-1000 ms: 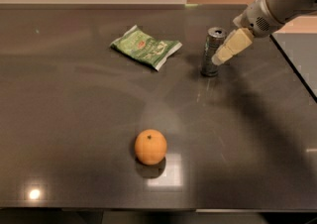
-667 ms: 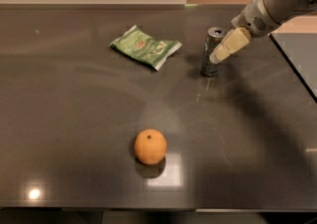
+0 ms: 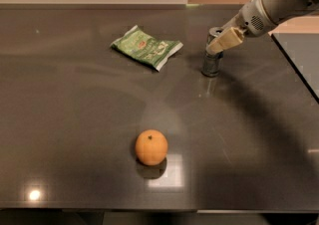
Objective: Move redbull can near orange
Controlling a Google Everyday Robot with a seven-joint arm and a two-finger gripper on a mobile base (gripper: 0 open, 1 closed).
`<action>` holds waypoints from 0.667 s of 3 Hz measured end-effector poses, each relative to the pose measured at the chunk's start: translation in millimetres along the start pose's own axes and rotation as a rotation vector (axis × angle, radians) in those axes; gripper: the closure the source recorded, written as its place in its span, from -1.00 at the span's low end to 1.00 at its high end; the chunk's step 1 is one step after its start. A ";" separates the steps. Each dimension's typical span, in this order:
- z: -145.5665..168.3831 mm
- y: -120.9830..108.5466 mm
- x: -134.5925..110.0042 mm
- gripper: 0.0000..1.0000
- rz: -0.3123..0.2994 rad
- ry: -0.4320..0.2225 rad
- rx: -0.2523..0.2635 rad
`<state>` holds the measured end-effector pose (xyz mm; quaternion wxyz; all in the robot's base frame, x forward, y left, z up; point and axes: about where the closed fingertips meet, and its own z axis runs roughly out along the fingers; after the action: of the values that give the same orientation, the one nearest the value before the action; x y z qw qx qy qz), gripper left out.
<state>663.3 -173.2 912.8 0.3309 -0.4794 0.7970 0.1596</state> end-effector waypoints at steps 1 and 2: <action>-6.1 8.9 -5.0 0.30 -0.006 -0.030 -0.015; -18.6 35.3 -10.6 0.76 -0.033 -0.053 -0.063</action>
Offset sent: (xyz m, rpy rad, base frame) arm -0.0729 0.0217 0.0380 0.0834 -0.0015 0.1371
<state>629.1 -159.5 931.4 0.3393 -0.4982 0.7746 0.1917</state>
